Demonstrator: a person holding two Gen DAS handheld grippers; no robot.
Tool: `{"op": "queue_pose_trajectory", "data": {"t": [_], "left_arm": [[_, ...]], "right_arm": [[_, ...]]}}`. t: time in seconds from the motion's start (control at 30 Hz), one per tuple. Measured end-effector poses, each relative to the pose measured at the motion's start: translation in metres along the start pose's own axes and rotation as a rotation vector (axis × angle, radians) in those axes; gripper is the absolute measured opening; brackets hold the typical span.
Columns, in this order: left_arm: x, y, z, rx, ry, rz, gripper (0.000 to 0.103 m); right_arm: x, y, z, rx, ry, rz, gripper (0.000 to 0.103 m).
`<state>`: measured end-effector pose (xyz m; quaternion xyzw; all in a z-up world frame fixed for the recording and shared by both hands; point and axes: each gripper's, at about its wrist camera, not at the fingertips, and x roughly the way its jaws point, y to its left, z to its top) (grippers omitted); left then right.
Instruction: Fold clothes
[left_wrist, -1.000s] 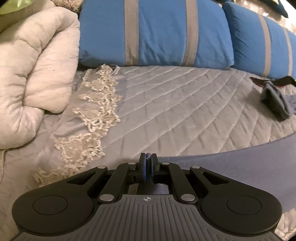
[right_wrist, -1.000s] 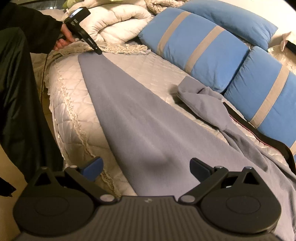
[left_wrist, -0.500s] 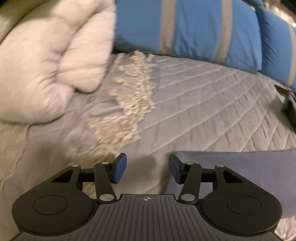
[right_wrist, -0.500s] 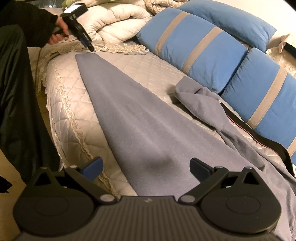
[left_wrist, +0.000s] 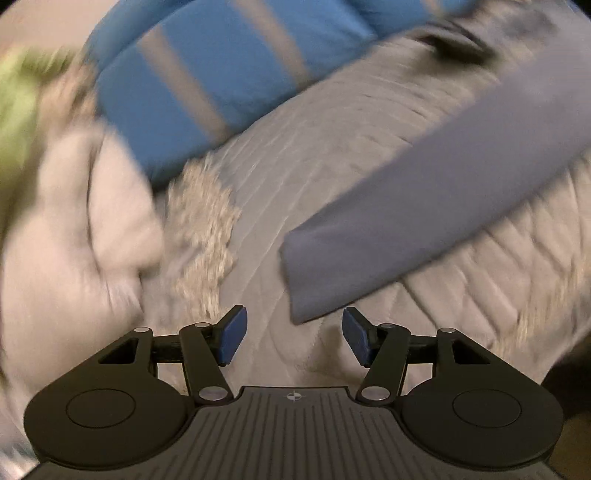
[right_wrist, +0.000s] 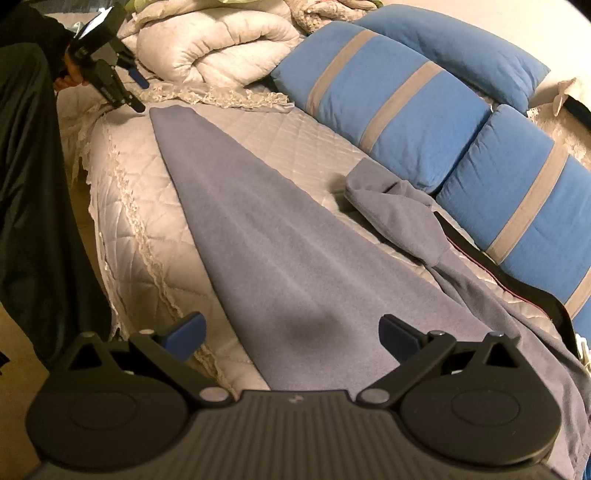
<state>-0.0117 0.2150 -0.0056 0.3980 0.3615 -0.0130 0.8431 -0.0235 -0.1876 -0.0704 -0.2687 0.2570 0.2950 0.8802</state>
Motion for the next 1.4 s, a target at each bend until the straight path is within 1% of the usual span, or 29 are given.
{"op": "queue_pose_trajectory", "data": {"t": [0.2, 0.3, 0.33, 0.37, 0.4, 0.43, 0.47, 0.5, 0.63, 0.83, 0.97, 1.0, 1.07, 1.3, 1.37, 1.4], "left_arm": [[0.003, -0.057, 0.002, 0.449, -0.079, 0.124, 0.056], [0.009, -0.083, -0.003, 0.656, -0.133, 0.208, 0.056], [0.011, -0.091, -0.005, 0.718, -0.145, 0.236, 0.055], [0.012, -0.095, -0.007, 0.749, -0.147, 0.247, 0.055], [0.013, -0.098, -0.008, 0.772, -0.147, 0.253, 0.041], [0.013, -0.099, -0.009, 0.775, -0.134, 0.242, 0.015], [0.013, -0.098, -0.009, 0.772, -0.117, 0.226, 0.007], [0.012, -0.097, -0.011, 0.765, -0.119, 0.227, 0.003], [0.001, -0.092, -0.018, 0.733, -0.128, 0.243, 0.002], [-0.021, -0.093, -0.025, 0.744, -0.125, 0.235, 0.002], [-0.019, -0.097, -0.029, 0.75, -0.105, 0.227, 0.003], [-0.015, -0.097, -0.029, 0.745, -0.08, 0.225, 0.005], [-0.007, -0.097, -0.029, 0.732, -0.02, 0.22, 0.005], [-0.006, -0.071, -0.03, 0.653, 0.071, 0.233, 0.006], [-0.007, -0.063, -0.03, 0.631, 0.096, 0.237, 0.008], [-0.007, -0.059, -0.03, 0.619, 0.109, 0.239, 0.017]], "right_arm": [[-0.001, 0.008, -0.002, -0.042, 0.0, -0.033, 0.103], [-0.001, 0.011, -0.004, -0.058, 0.003, -0.044, 0.103], [-0.001, 0.012, -0.004, -0.059, 0.006, -0.046, 0.103], [-0.001, 0.013, -0.005, -0.061, 0.007, -0.047, 0.103], [-0.001, 0.014, -0.005, -0.062, 0.008, -0.05, 0.103], [-0.001, 0.015, -0.006, -0.066, 0.009, -0.053, 0.103], [0.0, 0.017, -0.006, -0.074, 0.008, -0.057, 0.103], [0.0, 0.018, -0.006, -0.083, 0.007, -0.06, 0.103], [0.0, 0.023, -0.007, -0.116, 0.007, -0.062, 0.103], [0.0, 0.027, -0.009, -0.143, 0.007, -0.066, 0.103], [-0.001, 0.027, -0.01, -0.153, 0.007, -0.066, 0.103], [-0.001, 0.028, -0.01, -0.154, 0.007, -0.066, 0.103], [0.0, 0.028, -0.009, -0.156, 0.007, -0.065, 0.103], [0.0, 0.028, -0.009, -0.156, 0.005, -0.066, 0.103], [-0.001, 0.028, -0.008, -0.155, 0.002, -0.066, 0.103], [-0.001, 0.028, -0.008, -0.153, -0.001, -0.064, 0.103]]}}
